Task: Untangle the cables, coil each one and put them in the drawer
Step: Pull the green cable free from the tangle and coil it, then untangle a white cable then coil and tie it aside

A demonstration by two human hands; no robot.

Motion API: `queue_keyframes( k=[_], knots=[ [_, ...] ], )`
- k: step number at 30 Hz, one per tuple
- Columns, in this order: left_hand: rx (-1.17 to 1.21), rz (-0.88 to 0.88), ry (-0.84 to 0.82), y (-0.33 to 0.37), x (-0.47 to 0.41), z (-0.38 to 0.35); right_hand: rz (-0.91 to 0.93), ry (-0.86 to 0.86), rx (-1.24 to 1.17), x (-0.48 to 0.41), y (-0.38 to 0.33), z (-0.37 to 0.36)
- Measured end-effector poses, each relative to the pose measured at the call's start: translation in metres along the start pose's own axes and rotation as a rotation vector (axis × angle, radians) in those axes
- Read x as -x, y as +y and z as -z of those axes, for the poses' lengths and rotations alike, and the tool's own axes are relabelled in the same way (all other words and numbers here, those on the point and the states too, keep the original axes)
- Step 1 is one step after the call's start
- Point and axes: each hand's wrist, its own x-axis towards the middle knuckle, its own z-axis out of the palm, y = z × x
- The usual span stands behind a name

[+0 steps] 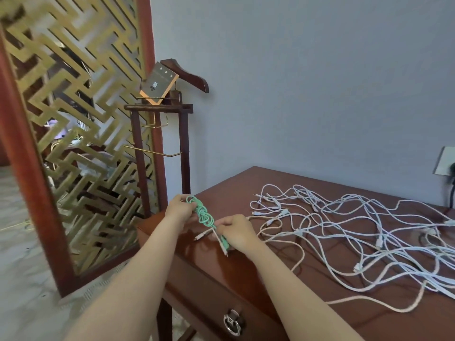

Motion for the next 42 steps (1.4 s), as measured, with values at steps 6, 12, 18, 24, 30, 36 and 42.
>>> queue_keyframes(
  k=[6,12,18,24,30,36,42],
  knots=[
    [-0.052,0.077,0.081,-0.015,-0.003,0.004,0.026,0.092,0.038,-0.001,-0.001,-0.019],
    [-0.472,-0.037,0.095,-0.015,0.008,-0.002,0.091,0.166,0.223,0.001,-0.003,-0.018],
    [-0.576,-0.016,0.153,-0.013,0.012,-0.01,0.127,0.296,0.499,0.003,0.004,0.009],
    [-0.674,-0.01,0.197,-0.01,0.015,-0.01,-0.026,0.165,0.777,0.015,0.008,0.03],
    [-0.717,-0.036,0.207,-0.008,0.019,-0.009,-0.078,0.178,0.946,0.018,0.008,0.042],
    [-0.755,-0.051,0.212,-0.006,0.023,-0.01,-0.115,0.269,0.929,0.023,0.01,0.055],
    [-0.778,-0.029,0.213,-0.004,0.028,-0.01,-0.156,0.4,0.821,0.021,0.006,0.074]
  ],
)
